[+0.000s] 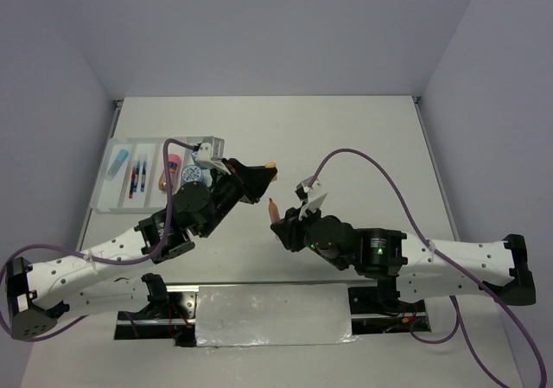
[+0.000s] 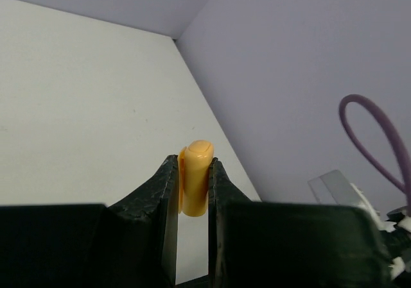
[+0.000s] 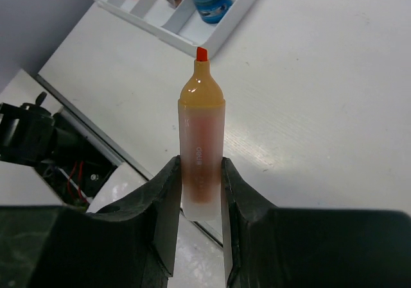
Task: Sort the stationery into containers
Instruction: Close the pen cap on the pen.
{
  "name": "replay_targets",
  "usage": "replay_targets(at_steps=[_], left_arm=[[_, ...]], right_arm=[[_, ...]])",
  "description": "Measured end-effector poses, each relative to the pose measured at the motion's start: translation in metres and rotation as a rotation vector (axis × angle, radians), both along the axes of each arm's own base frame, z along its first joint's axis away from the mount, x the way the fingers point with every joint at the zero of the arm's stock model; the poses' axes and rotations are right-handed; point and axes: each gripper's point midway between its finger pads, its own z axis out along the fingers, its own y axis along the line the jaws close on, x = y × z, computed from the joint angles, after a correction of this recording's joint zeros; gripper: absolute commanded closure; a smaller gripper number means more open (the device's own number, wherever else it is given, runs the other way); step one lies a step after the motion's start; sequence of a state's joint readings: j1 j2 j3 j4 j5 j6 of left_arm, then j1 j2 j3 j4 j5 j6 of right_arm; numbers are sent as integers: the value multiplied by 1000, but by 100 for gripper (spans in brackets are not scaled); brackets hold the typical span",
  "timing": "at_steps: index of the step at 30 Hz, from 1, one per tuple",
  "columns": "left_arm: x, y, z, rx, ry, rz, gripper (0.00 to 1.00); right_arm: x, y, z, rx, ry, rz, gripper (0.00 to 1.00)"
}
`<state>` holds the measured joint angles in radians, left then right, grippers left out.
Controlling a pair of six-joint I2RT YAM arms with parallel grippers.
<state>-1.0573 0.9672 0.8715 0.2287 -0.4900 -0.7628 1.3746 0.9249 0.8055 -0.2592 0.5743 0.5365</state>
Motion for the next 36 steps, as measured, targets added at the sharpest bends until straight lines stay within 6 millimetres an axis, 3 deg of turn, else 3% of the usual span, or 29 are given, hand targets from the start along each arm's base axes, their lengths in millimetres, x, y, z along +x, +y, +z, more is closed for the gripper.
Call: replay_targets(at_steps=[11,20,36], left_arm=[[0,1,-18,53,21,1,100],[-8,-11,-12,41,-11,-56,100],[-9,-15,-24,59,1,-65,100]], right_arm=[[6,-7,10,-8,-36,-45,100],[8,-12,21,21,-46,-65,100],[11,-17,28,31,-57,-91,100]])
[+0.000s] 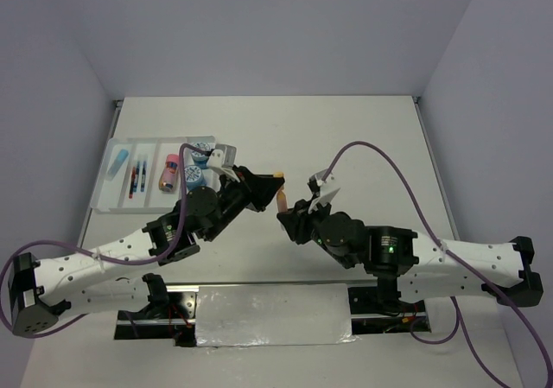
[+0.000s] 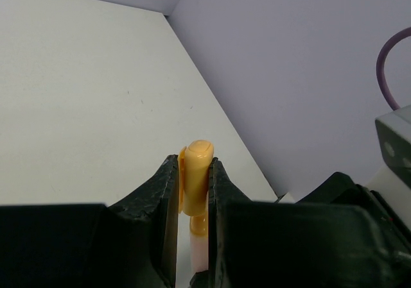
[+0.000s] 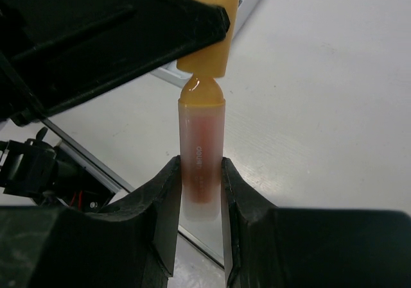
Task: Sort the stationery into containers
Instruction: Close the pen cap on the pen.
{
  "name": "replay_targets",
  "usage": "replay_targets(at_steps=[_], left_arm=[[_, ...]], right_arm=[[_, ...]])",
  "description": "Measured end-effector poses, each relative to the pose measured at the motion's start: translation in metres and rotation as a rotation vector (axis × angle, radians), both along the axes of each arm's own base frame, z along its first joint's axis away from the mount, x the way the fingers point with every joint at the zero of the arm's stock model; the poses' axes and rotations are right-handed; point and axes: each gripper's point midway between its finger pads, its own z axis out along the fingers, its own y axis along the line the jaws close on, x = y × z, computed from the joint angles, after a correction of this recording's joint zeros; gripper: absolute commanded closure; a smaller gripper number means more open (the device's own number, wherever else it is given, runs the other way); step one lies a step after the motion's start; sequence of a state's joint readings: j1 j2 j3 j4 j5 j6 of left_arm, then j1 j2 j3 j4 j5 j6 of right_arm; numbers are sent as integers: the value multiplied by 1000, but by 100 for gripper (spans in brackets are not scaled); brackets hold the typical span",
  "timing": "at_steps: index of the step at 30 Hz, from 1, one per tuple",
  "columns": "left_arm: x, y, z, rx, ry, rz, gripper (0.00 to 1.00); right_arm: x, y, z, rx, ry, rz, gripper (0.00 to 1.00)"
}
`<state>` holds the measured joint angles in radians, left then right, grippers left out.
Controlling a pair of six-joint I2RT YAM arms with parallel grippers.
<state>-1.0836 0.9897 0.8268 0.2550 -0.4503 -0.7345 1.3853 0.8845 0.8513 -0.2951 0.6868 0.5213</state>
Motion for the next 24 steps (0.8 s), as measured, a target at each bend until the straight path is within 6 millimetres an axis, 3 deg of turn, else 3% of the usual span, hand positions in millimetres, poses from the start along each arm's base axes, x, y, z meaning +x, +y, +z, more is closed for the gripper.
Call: replay_targets(at_steps=[14,24], left_arm=[[-3,-4,8,-67,-17,19,100],[0,3,27,-154,-27,91,100]], right_arm=[[15,-1,19,-71,-39,-60,100],[23,-5,43,-210,-166,-32,100]])
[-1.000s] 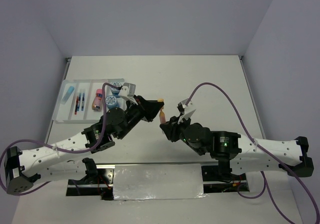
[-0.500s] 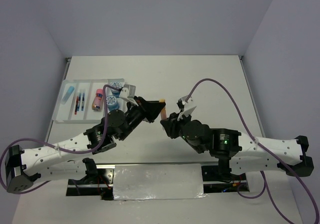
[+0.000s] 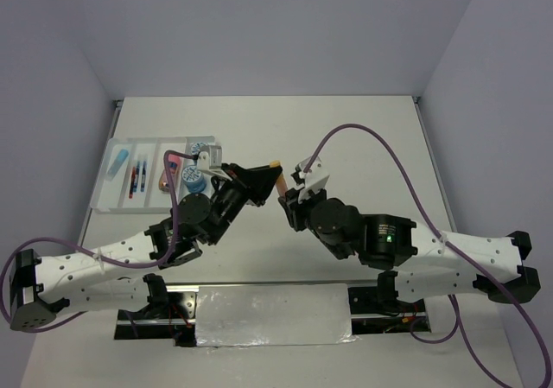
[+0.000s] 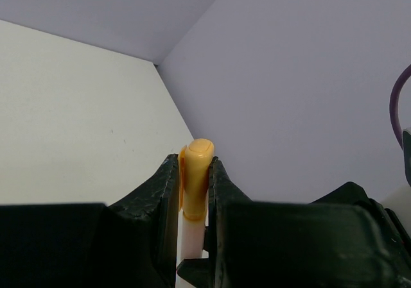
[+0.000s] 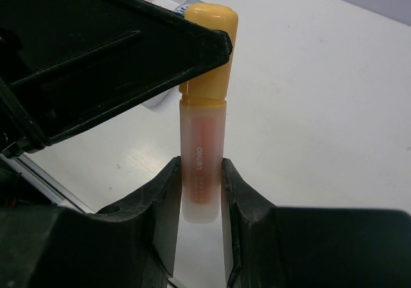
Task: Sort the stationery into containers
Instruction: Close the pen cap on the pen.
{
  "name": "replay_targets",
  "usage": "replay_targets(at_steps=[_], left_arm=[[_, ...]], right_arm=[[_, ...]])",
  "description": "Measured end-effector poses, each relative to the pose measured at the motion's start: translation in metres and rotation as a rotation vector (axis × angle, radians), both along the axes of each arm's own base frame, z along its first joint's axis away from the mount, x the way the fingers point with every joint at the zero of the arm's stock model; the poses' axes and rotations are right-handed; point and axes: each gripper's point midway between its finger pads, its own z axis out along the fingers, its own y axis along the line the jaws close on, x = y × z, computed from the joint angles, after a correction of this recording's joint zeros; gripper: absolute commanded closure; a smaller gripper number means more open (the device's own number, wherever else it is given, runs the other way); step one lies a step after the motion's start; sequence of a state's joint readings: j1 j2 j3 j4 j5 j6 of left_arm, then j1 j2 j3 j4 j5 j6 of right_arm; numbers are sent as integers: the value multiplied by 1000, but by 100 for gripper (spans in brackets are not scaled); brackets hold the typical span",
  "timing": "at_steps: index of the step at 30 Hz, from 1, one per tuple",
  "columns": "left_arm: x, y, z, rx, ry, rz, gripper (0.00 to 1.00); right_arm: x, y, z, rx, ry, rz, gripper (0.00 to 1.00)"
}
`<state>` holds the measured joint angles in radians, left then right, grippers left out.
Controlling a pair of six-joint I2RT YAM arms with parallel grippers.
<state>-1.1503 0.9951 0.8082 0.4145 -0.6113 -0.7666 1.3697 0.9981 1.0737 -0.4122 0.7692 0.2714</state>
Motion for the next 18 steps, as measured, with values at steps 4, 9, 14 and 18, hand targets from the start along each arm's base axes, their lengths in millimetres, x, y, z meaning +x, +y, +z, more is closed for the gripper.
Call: replay_targets(at_steps=[4,9,14,18], left_arm=[[0,1,6,-5,-13,7,100],[-1,-1,18,36,-95,14,91],[-9,-3,29,43,-215,-22,87],[-17,-5,33,71,-317,-55,80]], right_arm=[[2,0,4,-22,-34,10,100],[5,2,12,-10,-40,0,100],[3,1,25,59,-15,-20,100],[0,2,25,55,-10,-1,100]])
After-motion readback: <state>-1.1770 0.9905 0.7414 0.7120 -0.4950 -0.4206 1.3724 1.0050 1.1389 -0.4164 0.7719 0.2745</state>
